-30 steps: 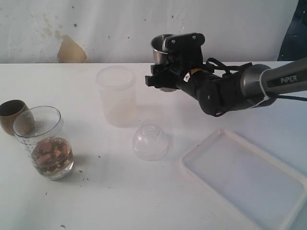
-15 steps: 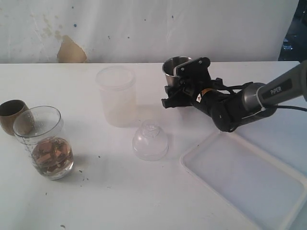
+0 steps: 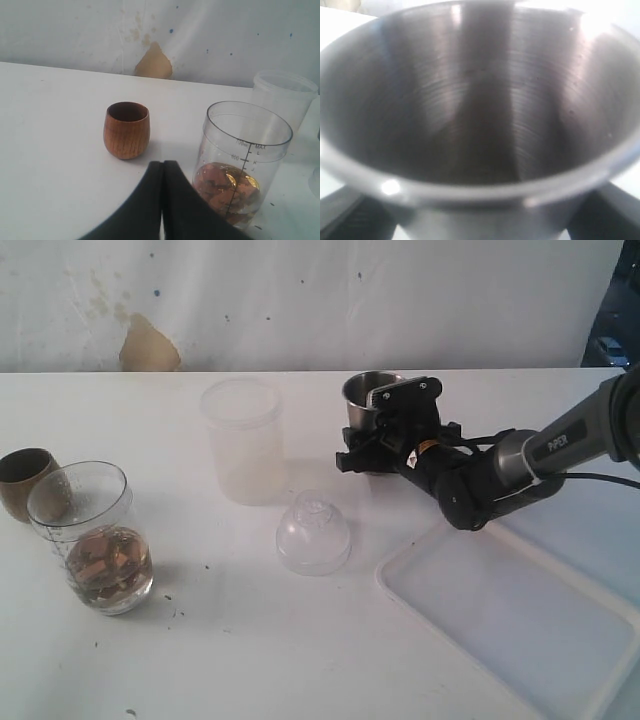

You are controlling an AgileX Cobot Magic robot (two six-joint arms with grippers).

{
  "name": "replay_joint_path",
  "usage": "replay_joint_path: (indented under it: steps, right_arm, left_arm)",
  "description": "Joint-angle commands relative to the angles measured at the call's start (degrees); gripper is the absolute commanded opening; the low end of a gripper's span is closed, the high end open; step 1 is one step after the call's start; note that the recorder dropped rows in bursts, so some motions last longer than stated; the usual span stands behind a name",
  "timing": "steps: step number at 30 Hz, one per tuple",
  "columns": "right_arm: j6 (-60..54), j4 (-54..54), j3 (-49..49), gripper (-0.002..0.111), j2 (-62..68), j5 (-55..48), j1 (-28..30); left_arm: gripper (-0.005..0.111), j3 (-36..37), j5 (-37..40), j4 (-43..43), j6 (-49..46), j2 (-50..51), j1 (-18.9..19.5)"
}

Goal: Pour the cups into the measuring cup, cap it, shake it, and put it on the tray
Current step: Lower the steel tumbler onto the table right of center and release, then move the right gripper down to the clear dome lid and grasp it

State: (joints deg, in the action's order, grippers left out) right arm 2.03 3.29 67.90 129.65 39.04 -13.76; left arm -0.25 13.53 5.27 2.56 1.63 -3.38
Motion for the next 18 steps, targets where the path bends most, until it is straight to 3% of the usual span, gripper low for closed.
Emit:
replay_joint_path:
  steps: [1,4,6,18]
  right_arm:
    - [1.3,0.1,0.0,0.041,0.0,-4.0,0.4]
    - [1.4,-0.1,0.0,0.071,-0.8,-6.3,0.4]
    - [1.4,-0.1,0.0,0.081,-1.5,-7.9,0.4]
    - [1.4,-0.3,-2.4,0.084,-16.2,-35.3,0.4]
  left_arm:
    - [0.000,0.3,0.0,-0.4,-0.1,-0.2,-0.2]
    - [0.000,0.3,0.0,-0.4,-0.1,-0.2,-0.2]
    - [0.000,0.3,0.0,-0.4,-0.1,-0.2,-0.2]
    - [0.000,0.3,0.0,-0.4,-0.1,-0.2,-0.2]
